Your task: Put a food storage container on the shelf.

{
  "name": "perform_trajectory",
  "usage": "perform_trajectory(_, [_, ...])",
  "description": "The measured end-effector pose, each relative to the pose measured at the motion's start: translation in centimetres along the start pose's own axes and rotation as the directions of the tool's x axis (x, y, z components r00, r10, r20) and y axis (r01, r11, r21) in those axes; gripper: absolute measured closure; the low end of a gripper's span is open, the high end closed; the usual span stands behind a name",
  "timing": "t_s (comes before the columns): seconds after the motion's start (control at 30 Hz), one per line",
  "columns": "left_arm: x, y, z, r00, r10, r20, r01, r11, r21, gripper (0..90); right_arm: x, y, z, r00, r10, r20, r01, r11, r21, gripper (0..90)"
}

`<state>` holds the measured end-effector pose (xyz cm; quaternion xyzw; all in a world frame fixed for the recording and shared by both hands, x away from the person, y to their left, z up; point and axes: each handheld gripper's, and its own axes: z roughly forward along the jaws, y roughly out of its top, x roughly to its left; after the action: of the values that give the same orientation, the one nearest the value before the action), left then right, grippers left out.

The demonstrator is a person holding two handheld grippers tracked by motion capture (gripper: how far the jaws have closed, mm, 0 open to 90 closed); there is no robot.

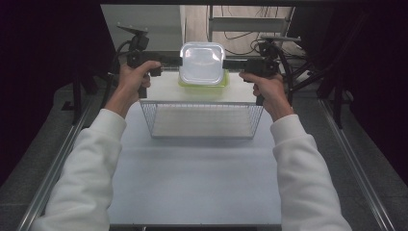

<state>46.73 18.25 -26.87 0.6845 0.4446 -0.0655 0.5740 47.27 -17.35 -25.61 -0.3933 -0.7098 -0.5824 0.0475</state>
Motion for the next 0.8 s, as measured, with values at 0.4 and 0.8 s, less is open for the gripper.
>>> perform_trajectory(0.4, [1.0,0.2,0.7,0.9985,-0.055,0.006,0.055,0.9984,0.013,79.5,-1.6,0.1,0.6,0.9970,0.077,-0.009,-0.077,0.997,-0.006,79.5])
perform_trajectory(0.8, [2.8,1.1,1.2,0.9750,-0.207,0.081,0.208,0.9782,-0.002,80.1,-2.9,0.8,1.3,0.9879,0.155,-0.011,-0.155,0.988,0.004,76.2])
